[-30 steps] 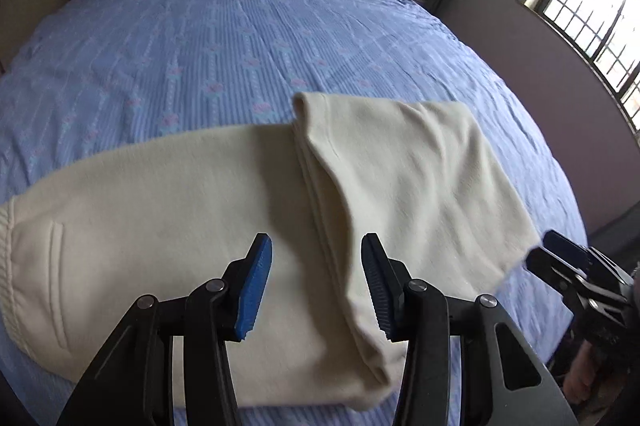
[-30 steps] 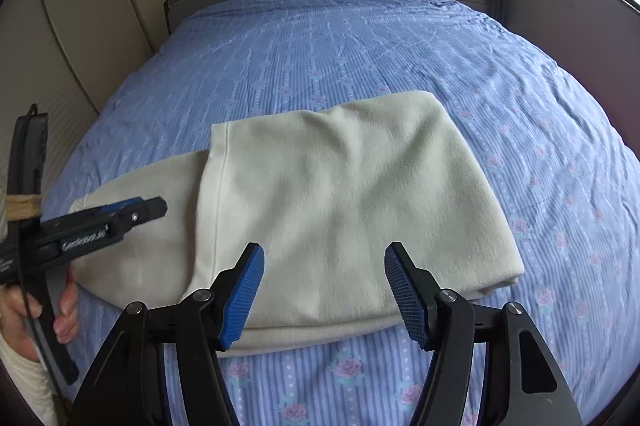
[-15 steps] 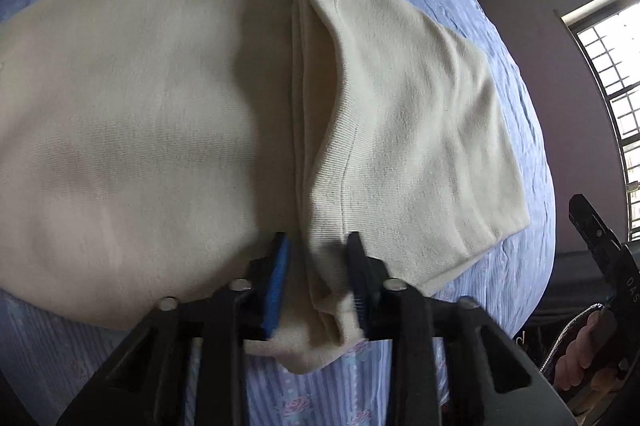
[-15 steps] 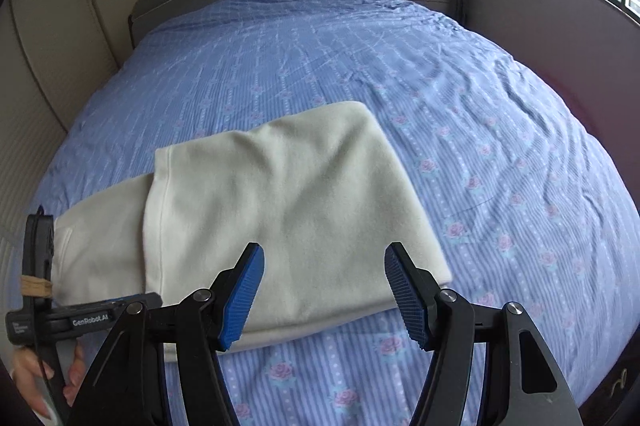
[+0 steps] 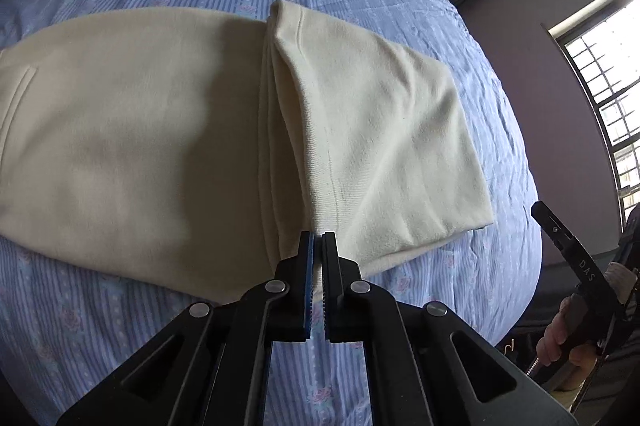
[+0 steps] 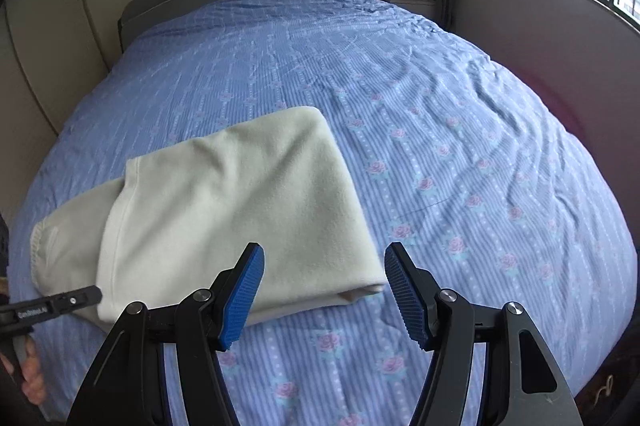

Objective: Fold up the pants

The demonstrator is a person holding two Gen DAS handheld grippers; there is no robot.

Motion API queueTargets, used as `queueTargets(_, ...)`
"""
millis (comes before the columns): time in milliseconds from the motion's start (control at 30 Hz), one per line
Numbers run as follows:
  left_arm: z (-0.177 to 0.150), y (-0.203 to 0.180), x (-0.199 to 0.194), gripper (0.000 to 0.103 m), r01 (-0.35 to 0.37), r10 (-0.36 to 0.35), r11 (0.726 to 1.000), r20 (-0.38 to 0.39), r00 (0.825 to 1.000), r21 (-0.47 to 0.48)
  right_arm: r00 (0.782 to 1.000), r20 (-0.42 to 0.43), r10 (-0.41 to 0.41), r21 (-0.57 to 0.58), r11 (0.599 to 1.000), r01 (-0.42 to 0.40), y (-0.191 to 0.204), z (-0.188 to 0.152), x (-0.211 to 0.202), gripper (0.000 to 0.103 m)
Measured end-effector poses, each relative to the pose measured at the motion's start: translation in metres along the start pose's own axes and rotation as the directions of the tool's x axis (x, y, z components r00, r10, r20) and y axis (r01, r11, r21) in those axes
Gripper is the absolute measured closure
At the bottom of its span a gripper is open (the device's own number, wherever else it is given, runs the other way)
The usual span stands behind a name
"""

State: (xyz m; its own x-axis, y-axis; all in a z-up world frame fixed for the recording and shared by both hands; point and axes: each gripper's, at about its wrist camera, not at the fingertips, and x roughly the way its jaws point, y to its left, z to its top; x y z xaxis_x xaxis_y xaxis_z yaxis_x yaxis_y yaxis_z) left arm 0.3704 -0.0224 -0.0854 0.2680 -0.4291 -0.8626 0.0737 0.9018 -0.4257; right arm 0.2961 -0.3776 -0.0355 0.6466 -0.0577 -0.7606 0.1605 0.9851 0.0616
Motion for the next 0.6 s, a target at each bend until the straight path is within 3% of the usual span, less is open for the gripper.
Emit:
queueTargets(167, -0.011, -0.007, 0.018, 0.097, -0.047, 0.047, 0.999, -0.016, 0.999, 0.018, 0.994, -0.062, -0.095, -0.051, 0.994, 0.091, -0.026, -0.018, 0.017, 0.039)
queueTargets(267, -0.014, -0.018, 0.017, 0.096, -0.095, 0.094, 0.994, 0.007, 0.996, 0.062, 0.99, -0.09, -0.105, -0.078, 0.992, 0.098, -0.031, -0.029, 0.025, 0.039)
queueTargets(400, -0.016, -0.02, 0.011, 0.061, -0.117, 0.116, 0.991, 0.016, 0.993, 0.061, 0.983, -0.15, -0.104, -0.105, 0.99, 0.089, -0.032, -0.041, 0.041, 0.039)
queueTargets(467, -0.019, -0.019, 0.012, 0.058, -0.152, 0.151, 0.987, 0.028, 0.988, 0.049, 0.978, -0.179, -0.108, -0.113, 0.99, 0.089, -0.032, -0.045, 0.049, 0.039)
queueTargets(600, -0.019, -0.006, 0.024, 0.053, -0.107, 0.106, 0.994, -0.037, 0.994, -0.021, 0.974, -0.211, -0.082, -0.103, 0.993, 0.061, -0.029, -0.049, 0.056, 0.039)
